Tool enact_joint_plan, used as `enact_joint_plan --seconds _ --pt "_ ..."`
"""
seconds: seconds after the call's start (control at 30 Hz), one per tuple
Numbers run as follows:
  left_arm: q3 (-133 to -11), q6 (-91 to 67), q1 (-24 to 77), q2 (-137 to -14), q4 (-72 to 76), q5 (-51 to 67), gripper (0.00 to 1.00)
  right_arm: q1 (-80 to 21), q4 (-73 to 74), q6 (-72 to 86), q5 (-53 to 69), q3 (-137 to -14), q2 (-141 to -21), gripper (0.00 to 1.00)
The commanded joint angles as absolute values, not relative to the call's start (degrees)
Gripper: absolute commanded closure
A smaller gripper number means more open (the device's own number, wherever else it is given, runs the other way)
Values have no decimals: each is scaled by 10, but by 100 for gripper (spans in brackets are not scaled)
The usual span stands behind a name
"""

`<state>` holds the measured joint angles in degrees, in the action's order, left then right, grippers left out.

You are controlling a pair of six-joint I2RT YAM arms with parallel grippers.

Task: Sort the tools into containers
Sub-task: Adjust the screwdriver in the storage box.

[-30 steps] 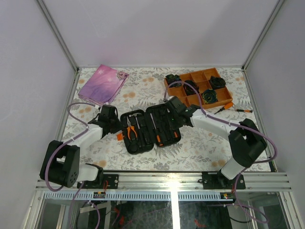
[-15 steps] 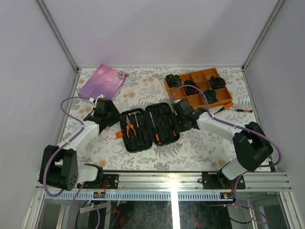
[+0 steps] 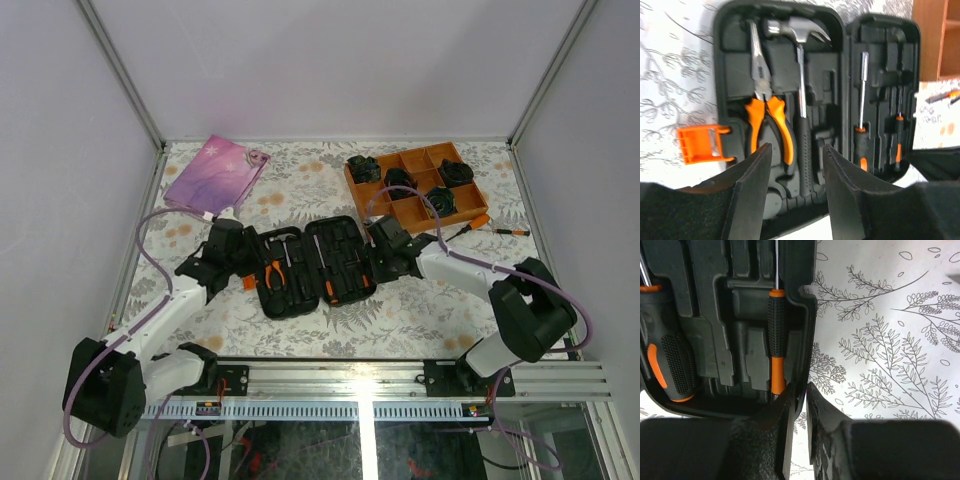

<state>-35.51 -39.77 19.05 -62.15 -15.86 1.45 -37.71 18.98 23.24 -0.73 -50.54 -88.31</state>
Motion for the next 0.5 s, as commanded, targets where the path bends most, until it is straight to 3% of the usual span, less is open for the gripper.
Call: enact_joint_plan --seconds 0.0,0.37,0.47 --pt "-350 -398 231 -608 -166 -2 56 -393 197 274 29 -467 -852 81" --pt "-364 -426 328 -624 -161 -49 55 -496 212 359 10 -420 -795 81" --pt "-364 -427 346 -619 -162 -56 54 -501 227 371 -4 -412 -754 72"
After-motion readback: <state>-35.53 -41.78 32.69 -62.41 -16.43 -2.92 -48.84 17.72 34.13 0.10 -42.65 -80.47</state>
